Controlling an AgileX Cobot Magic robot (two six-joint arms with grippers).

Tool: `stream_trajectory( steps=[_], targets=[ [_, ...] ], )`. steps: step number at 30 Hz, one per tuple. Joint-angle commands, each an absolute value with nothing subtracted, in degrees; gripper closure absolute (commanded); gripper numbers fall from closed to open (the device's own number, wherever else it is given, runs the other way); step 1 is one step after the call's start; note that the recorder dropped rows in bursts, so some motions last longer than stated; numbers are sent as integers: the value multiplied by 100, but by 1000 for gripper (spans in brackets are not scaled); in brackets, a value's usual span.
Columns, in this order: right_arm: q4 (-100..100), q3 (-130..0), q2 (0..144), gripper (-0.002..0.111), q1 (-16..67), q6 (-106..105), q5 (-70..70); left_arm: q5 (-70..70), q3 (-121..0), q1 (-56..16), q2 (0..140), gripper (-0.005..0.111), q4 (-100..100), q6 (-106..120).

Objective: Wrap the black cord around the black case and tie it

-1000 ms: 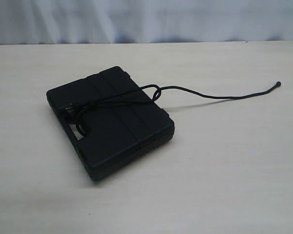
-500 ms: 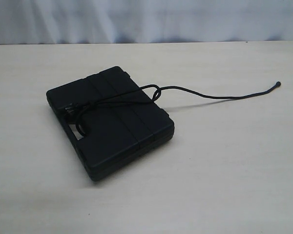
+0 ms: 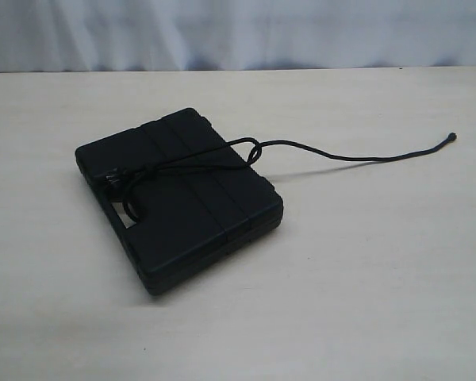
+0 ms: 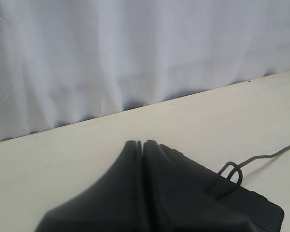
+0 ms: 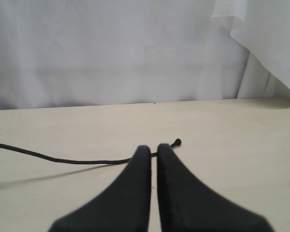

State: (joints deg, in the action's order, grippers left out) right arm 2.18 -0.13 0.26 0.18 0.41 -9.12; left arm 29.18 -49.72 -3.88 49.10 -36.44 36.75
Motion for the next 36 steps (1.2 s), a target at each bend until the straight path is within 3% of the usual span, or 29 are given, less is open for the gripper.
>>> stream_trajectory(
  steps=[1, 24, 36],
  targets=[
    [175, 0, 0, 104, 12, 0, -936, 2875, -4950, -371, 4901, 107, -3670, 3628],
    [175, 0, 0, 104, 12, 0, -925, 2726, -4920, -371, 4751, 107, -3029, 3932],
    [175, 0, 0, 104, 12, 0, -925, 577, -3306, -371, 3468, 107, -3059, 4553]
  ],
)
